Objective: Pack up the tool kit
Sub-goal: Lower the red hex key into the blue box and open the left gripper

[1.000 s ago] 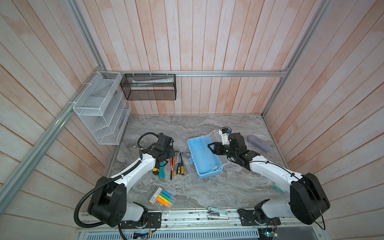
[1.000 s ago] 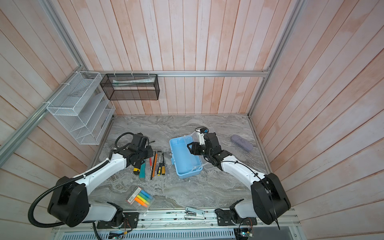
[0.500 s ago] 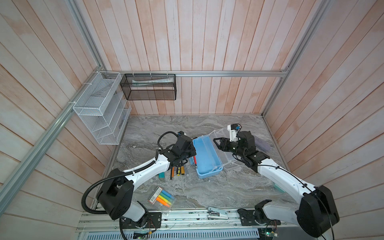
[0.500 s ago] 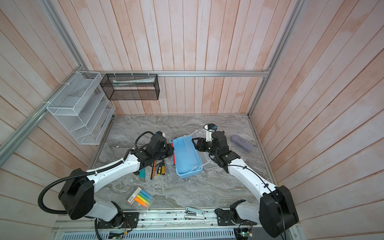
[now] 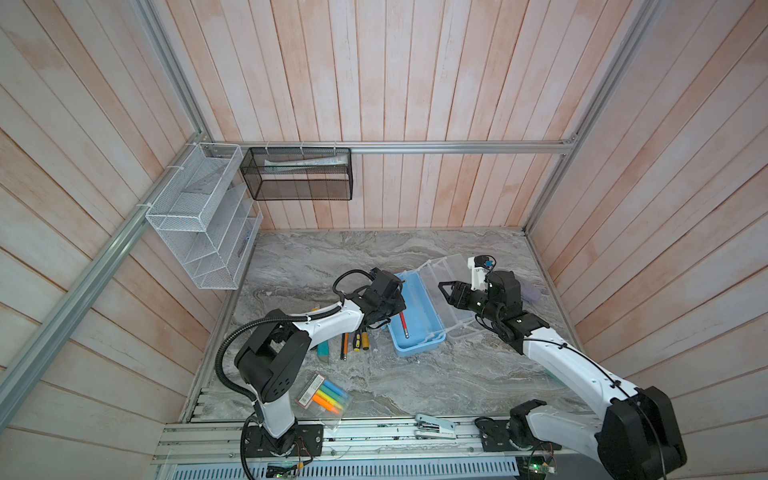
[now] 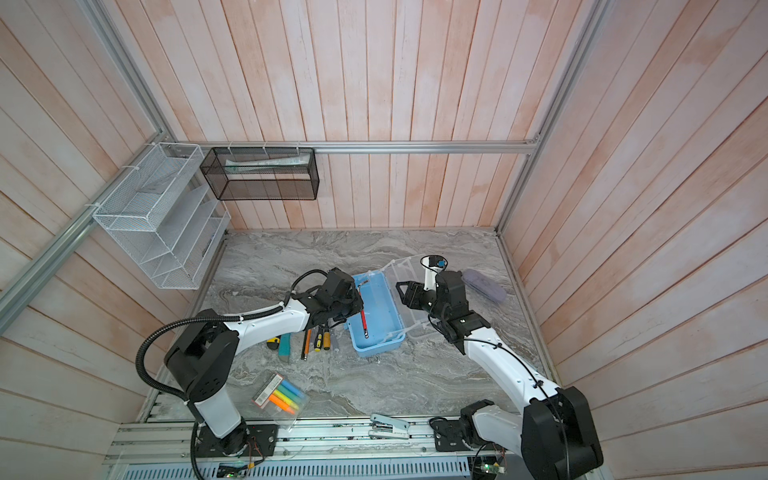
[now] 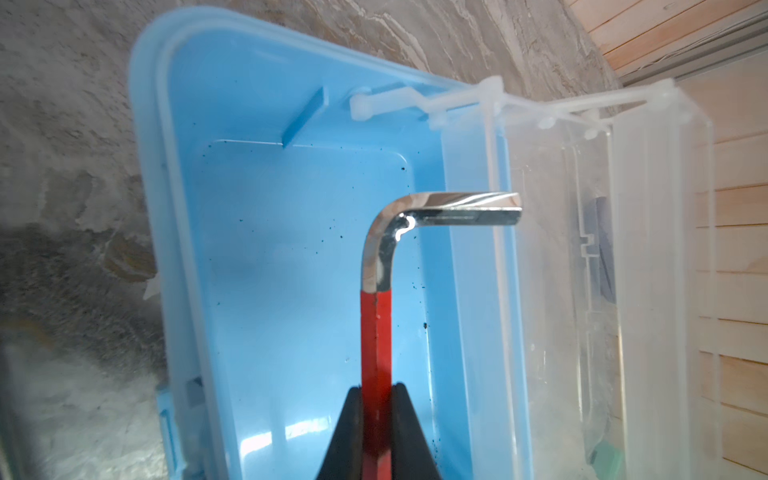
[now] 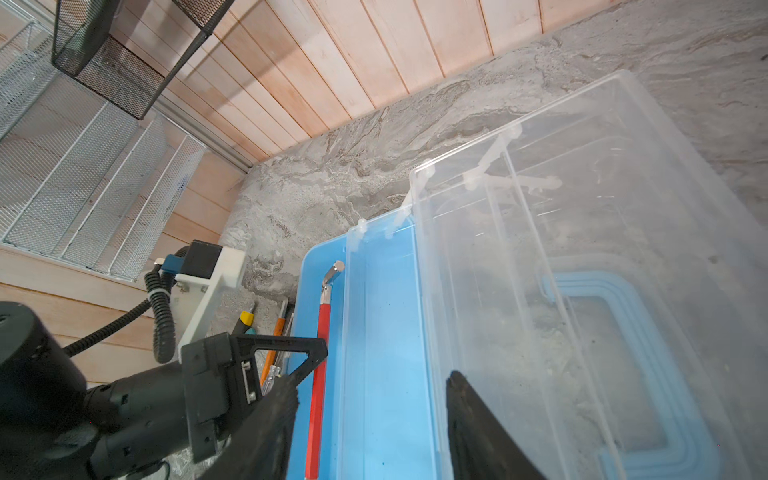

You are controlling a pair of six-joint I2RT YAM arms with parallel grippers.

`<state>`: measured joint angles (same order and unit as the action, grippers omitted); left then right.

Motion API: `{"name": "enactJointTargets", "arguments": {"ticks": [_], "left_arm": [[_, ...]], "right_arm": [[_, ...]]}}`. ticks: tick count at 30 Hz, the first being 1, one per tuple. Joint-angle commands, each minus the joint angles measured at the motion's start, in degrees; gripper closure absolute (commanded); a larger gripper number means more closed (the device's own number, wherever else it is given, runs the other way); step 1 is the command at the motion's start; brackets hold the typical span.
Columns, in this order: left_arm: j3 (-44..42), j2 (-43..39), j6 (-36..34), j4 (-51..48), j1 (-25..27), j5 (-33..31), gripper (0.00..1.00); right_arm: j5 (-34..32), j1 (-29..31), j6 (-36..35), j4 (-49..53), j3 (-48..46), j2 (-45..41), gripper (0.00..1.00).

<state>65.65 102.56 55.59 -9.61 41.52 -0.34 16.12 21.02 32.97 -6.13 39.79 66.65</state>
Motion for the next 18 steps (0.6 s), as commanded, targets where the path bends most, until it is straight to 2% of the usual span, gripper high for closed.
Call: {"name": "enactJointTargets", "arguments": {"ticks": [1,4,10,18], "left_arm": [[3.2,1.7,-0.2,-0.8,0.2,-1.5,1.00],[4.4,2.6,-1.9,-2.0,-0.6,-3.0,1.00],[7.2,4.9,-5.0,-5.2,-2.4,-1.8,1.00],[1.8,2.9,-3.8,-2.6,-2.3,-0.2,1.00]], "right_arm": [[1.6,-0.6,-0.4,-1.8,-1.2,-1.2,0.43],[2.0,-1.2,-0.4,-2.3,-1.8,-1.3,0.43],[2.9,-1.9,-0.2,-3.0,-1.6,0.0,0.43],[2.8,-2.0,0.2,-3.4,-1.4,0.2,0.43]]}}
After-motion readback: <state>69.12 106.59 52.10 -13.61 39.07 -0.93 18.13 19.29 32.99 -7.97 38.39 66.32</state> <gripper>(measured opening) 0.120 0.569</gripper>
